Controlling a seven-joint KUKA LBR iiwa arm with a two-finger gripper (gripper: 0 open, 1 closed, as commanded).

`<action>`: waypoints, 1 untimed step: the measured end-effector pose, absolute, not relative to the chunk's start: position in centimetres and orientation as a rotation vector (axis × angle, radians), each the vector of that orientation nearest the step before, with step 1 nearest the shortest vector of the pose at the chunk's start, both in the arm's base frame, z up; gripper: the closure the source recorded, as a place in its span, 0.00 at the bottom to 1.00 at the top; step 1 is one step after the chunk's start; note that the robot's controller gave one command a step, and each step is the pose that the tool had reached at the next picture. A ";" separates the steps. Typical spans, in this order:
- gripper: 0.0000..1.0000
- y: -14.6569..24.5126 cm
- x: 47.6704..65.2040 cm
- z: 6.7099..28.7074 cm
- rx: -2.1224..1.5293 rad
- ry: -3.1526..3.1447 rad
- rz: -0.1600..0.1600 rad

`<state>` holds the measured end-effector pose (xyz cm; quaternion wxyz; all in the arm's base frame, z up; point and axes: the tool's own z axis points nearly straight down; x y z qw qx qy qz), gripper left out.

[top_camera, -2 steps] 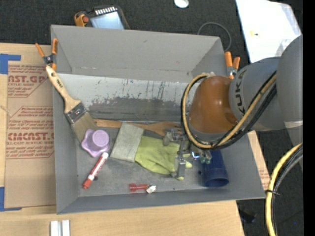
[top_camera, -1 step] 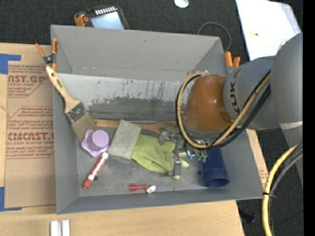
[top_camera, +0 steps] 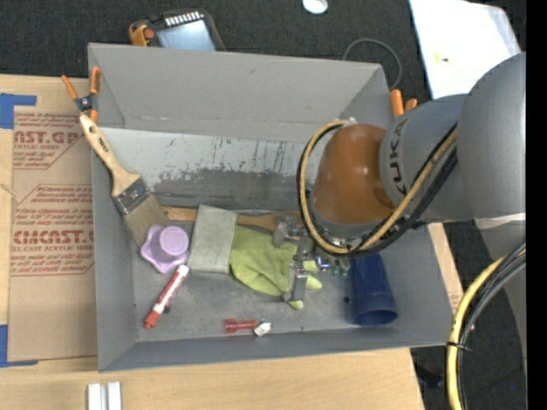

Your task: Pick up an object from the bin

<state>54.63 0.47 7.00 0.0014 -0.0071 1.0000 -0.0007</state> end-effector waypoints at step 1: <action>0.00 0.8 54.8 7.1 0.100 3.132 0.008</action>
Offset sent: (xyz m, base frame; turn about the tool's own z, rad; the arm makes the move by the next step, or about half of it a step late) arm 0.0087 0.0212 0.0000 0.1132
